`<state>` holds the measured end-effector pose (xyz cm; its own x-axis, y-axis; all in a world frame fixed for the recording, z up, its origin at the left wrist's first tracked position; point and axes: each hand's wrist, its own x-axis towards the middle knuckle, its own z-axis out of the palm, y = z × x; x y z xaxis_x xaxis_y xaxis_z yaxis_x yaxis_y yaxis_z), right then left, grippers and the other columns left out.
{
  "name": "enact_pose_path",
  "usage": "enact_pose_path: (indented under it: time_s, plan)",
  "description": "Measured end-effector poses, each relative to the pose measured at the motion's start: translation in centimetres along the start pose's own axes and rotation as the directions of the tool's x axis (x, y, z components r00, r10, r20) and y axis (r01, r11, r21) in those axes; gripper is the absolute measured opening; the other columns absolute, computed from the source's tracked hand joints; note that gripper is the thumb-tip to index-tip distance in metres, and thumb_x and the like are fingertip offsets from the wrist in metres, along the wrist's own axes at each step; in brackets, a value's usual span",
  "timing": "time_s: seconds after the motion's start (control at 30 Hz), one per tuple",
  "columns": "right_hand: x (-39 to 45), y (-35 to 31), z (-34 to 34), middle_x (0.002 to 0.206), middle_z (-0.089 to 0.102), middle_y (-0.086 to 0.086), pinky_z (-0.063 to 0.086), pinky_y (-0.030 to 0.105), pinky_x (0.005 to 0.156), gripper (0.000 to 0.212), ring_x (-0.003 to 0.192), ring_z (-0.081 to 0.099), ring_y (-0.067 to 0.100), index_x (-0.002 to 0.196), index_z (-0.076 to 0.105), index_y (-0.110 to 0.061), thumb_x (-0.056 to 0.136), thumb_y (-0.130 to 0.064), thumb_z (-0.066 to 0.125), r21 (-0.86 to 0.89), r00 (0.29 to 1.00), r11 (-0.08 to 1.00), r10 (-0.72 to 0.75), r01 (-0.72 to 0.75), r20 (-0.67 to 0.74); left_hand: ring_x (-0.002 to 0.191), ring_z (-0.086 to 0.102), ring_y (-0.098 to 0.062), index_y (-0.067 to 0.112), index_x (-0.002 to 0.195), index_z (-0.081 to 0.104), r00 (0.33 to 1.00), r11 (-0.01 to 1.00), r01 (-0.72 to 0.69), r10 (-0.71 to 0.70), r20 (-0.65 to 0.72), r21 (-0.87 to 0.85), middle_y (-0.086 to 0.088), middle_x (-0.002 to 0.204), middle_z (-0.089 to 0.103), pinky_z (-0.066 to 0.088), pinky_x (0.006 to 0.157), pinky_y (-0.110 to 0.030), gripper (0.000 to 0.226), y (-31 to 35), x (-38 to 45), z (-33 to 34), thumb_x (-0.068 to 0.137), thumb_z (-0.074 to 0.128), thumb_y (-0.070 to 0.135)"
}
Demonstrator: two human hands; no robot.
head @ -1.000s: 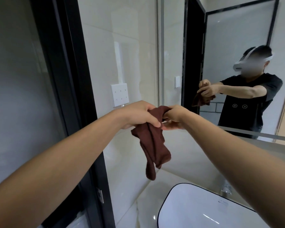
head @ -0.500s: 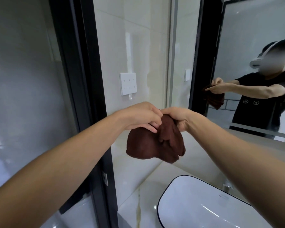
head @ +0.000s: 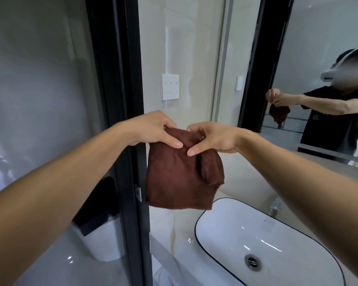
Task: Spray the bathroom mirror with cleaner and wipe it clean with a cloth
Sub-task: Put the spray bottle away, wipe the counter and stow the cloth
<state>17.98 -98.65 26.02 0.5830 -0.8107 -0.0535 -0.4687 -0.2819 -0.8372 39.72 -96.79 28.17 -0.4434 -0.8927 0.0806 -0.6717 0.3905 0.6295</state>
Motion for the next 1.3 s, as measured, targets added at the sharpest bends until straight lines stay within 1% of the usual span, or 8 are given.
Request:
enact_pose_path:
  time_s: [0.07,0.17,0.33,0.5,0.77,0.9,1.1,1.3]
  plan:
    - [-0.4,0.8,1.9,0.101,0.071,0.007,0.058,0.029,0.085,0.036,0.090,0.069,0.014,0.104,0.064,-0.006,0.074,0.003,0.081,-0.201,0.999,0.979,0.020,-0.025,-0.027,0.076,0.074,-0.016,0.013,0.081,0.076,0.999,0.999,0.027,-0.027,-0.024,0.022,-0.003,0.081,0.077,0.060,0.071,-0.027,0.014,-0.4,-1.6,0.3,0.077,0.085,0.023]
    - [-0.4,2.3,4.5,0.090,0.072,0.002,0.056,0.041,0.086,0.032,0.078,0.066,0.017,0.089,0.065,-0.018,0.074,0.008,0.074,-0.347,0.997,0.937,0.010,-0.037,-0.078,0.072,0.072,-0.015,0.018,0.071,0.074,0.996,0.988,0.085,-0.080,-0.045,0.127,0.001,0.074,0.075,0.057,0.066,-0.028,0.017,-2.1,-4.5,0.2,0.074,0.087,0.029]
    - [0.6,2.4,8.3,0.087,0.072,-0.002,0.055,0.035,0.080,0.029,0.079,0.064,0.016,0.096,0.067,-0.019,0.087,0.007,0.059,-0.349,0.992,0.935,-0.095,0.061,-0.082,0.071,0.068,-0.016,0.018,0.073,0.071,0.979,0.951,0.200,-0.187,-0.078,0.235,0.002,0.072,0.072,0.052,0.068,-0.032,0.021,-6.0,-9.8,-0.1,0.070,0.089,0.028]
    - [2.3,0.6,11.6,0.084,0.059,0.004,0.048,0.028,0.063,0.027,0.074,0.056,0.018,0.099,0.055,-0.010,0.090,0.009,0.039,-0.280,0.984,0.948,-0.170,0.150,-0.051,0.061,0.056,-0.005,0.003,0.085,0.069,0.952,0.942,0.259,-0.212,-0.219,0.214,0.001,0.072,0.064,0.040,0.053,-0.010,0.026,-7.9,-13.3,-0.4,0.076,0.086,0.021]
    - [3.0,-0.9,15.3,0.093,0.060,0.001,0.043,0.026,0.070,0.004,0.086,0.057,0.019,0.099,0.052,-0.017,0.098,-0.021,0.050,-0.272,0.977,0.943,-0.208,0.190,-0.039,0.070,0.053,-0.010,0.023,0.080,0.063,0.909,0.879,0.331,-0.199,-0.367,0.343,0.009,0.072,0.059,0.034,0.056,-0.012,0.017,-9.0,-17.4,0.8,0.084,0.079,0.027]
    - [3.1,0.0,17.5,0.093,0.064,-0.003,0.045,0.023,0.070,0.021,0.089,0.063,0.017,0.101,0.062,-0.019,0.086,-0.025,0.075,-0.421,0.977,0.883,-0.207,0.206,0.044,0.062,0.053,-0.003,0.030,0.068,0.058,0.899,0.889,0.372,-0.273,-0.344,0.268,0.012,0.065,0.057,0.035,0.051,-0.007,0.027,-10.5,-19.5,2.7,0.081,0.081,0.025]
    - [3.2,6.5,24.6,0.083,0.058,-0.004,0.037,0.026,0.074,0.020,0.084,0.056,0.019,0.083,0.058,-0.020,0.082,-0.018,0.078,-0.408,0.990,0.904,-0.140,0.130,0.005,0.071,0.060,-0.011,0.026,0.080,0.063,0.884,0.877,0.460,-0.437,-0.166,0.137,0.004,0.079,0.064,0.050,0.068,-0.025,0.031,-17.4,-22.2,8.7,0.072,0.085,0.006]
    - [3.0,17.8,33.2,0.087,0.062,0.002,0.043,0.030,0.074,0.017,0.087,0.059,0.025,0.088,0.057,-0.017,0.084,-0.014,0.073,-0.360,0.998,0.933,-0.031,0.010,-0.052,0.068,0.057,-0.012,0.030,0.075,0.060,0.880,0.882,0.470,-0.464,-0.104,0.037,0.004,0.075,0.063,0.046,0.066,-0.028,0.035,-26.7,-24.1,18.8,0.073,0.084,0.005]
